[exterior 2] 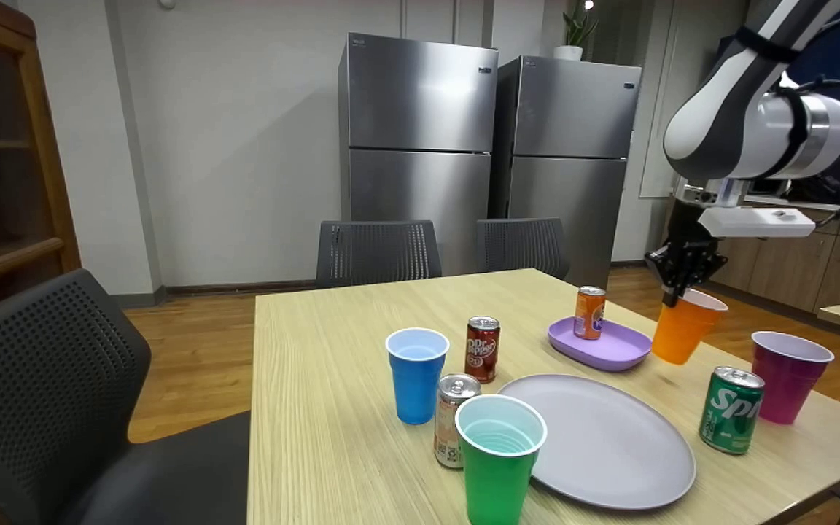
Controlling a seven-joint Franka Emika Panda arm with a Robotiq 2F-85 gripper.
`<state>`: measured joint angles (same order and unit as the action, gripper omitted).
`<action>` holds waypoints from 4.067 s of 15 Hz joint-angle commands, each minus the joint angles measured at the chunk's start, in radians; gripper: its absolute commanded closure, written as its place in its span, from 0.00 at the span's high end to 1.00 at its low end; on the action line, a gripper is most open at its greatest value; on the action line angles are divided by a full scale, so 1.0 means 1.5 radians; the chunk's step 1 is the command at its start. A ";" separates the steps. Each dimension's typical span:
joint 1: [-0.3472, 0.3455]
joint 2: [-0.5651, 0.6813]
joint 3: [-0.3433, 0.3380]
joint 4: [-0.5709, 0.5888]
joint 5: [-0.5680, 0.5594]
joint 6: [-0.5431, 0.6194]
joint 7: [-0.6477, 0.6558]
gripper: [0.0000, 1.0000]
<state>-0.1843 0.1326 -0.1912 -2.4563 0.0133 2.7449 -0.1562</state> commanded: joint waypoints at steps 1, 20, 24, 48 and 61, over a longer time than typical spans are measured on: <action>0.013 -0.053 0.010 -0.039 -0.019 0.009 0.024 0.01; 0.113 -0.219 0.085 -0.180 0.021 -0.005 -0.013 0.01; 0.139 -0.252 0.087 -0.220 0.024 -0.010 -0.018 0.01; 0.145 -0.152 0.089 -0.217 -0.021 0.014 -0.024 0.01; 0.122 -0.115 0.089 -0.213 -0.098 0.037 -0.014 0.01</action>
<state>0.0194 -0.0497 -0.0732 -2.7798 -0.1121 2.7856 -0.1833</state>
